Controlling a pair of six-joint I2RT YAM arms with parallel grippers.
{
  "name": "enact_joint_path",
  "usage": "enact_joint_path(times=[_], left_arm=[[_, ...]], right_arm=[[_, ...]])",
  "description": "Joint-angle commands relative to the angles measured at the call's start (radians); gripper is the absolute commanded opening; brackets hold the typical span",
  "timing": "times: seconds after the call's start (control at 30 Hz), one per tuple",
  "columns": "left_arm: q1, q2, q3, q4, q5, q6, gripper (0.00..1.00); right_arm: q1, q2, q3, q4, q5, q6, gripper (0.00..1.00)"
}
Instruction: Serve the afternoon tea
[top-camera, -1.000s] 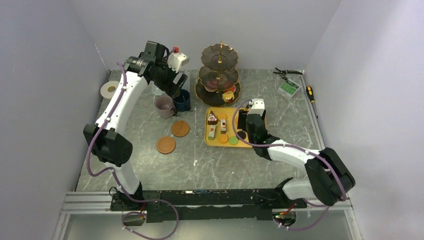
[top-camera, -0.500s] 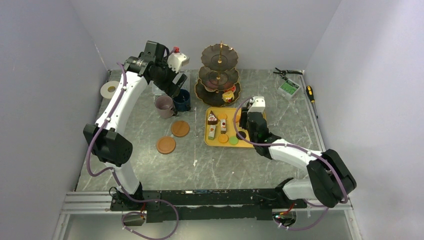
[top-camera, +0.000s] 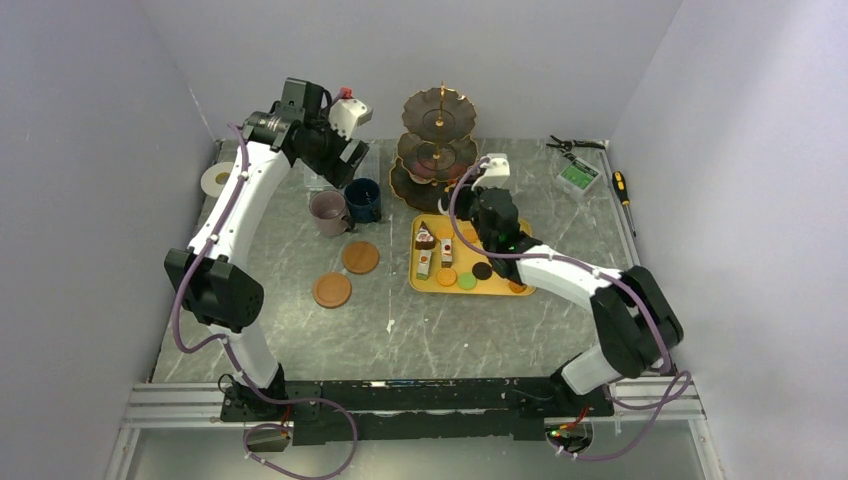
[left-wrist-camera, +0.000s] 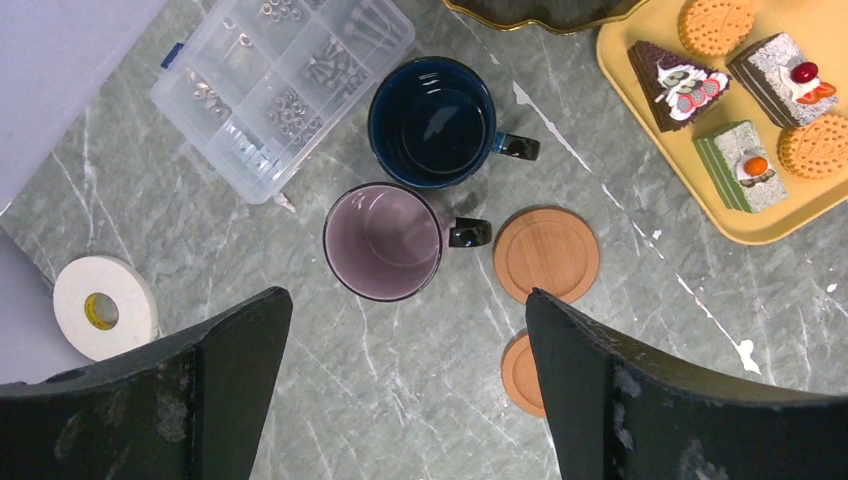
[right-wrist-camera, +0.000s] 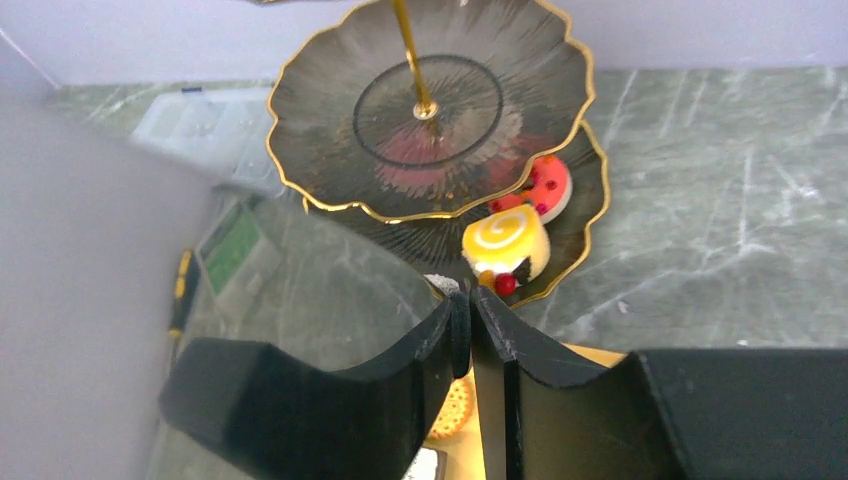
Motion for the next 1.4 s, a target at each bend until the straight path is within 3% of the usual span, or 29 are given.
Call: enact_joint_path(times=[0.0, 0.17, 0.4, 0.7, 1.0, 1.2, 1.37], left_arm=[[0.007, -0.022, 0.035, 0.045, -0.006, 0.001, 0.93], [0.011, -0.03, 0.019, 0.056, -0.006, 0.003, 0.93], [0.012, -0.029, 0.017, 0.056, 0.011, -0.011, 0.93], [0.014, -0.032, -0.008, 0.053, 0.011, -0.014, 0.93], [0.014, -0.022, -0.003, 0.051, 0.019, -0.017, 0.93], [0.015, -0.021, 0.002, 0.056, 0.005, -0.026, 0.93], [0.014, -0.023, 0.008, 0.049, 0.016, -0.028, 0.93]], right_arm=[[0.016, 0.077, 0.071, 0.115, -0.05, 0.03, 0.35], [0.025, 0.161, 0.086, 0.218, -0.032, 0.043, 0.35], [0.059, 0.295, 0.073, 0.491, 0.068, -0.011, 0.36], [0.077, 0.467, 0.118, 0.644, 0.172, -0.048, 0.38], [0.082, 0.542, 0.134, 0.747, 0.214, -0.087, 0.52], [0.083, 0.524, 0.125, 0.725, 0.185, -0.087, 0.76], [0.085, 0.443, 0.057, 0.717, 0.143, -0.083, 0.76]])
